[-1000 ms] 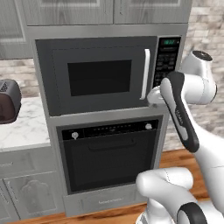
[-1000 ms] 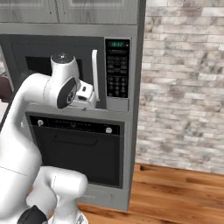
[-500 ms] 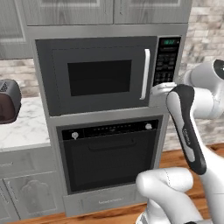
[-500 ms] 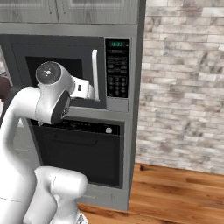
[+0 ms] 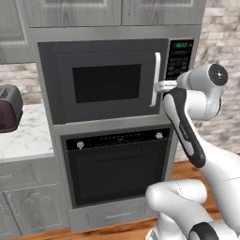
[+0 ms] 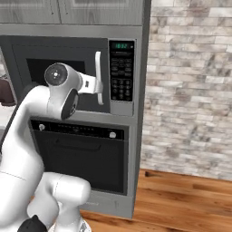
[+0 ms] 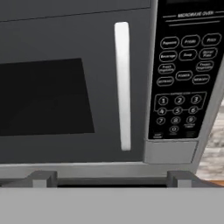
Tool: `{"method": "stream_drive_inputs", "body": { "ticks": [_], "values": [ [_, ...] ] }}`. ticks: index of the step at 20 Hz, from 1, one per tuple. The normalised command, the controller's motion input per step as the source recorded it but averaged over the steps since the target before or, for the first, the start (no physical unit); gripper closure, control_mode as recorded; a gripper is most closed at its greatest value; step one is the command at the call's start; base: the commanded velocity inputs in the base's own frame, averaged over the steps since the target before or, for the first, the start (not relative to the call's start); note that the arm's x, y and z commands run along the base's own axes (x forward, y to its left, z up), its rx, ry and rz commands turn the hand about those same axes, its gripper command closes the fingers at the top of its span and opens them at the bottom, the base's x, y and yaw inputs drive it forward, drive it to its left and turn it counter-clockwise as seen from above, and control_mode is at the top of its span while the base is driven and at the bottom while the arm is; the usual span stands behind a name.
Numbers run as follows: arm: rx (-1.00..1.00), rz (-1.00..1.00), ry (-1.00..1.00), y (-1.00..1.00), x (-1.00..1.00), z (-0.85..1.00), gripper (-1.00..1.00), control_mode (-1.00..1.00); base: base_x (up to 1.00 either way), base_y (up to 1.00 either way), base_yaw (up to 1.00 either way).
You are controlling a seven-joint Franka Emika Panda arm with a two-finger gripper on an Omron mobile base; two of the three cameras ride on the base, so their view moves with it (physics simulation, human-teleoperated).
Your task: Open the microwave door.
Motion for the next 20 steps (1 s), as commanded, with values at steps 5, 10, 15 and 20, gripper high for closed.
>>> {"method": "stream_drive_inputs", "body": {
  "ticks": [5, 10, 15, 20],
  "values": [
    [-0.02, 0.00, -0.01, 0.00, 0.59, -0.14, -1.00, -1.00, 0.00, 0.00, 0.00],
    [0.00, 0.00, -0.01, 0.00, 0.60, -0.26, -1.00, -1.00, 0.00, 0.00, 0.00],
    [0.00, 0.00, 0.00, 0.00, 0.69, -0.19, -1.00, -1.00, 0.00, 0.00, 0.00],
    [0.00, 0.00, 0.01, -0.03, 0.68, 0.00, -1.00, -1.00, 0.00, 0.00, 0.00]
  ]
}}
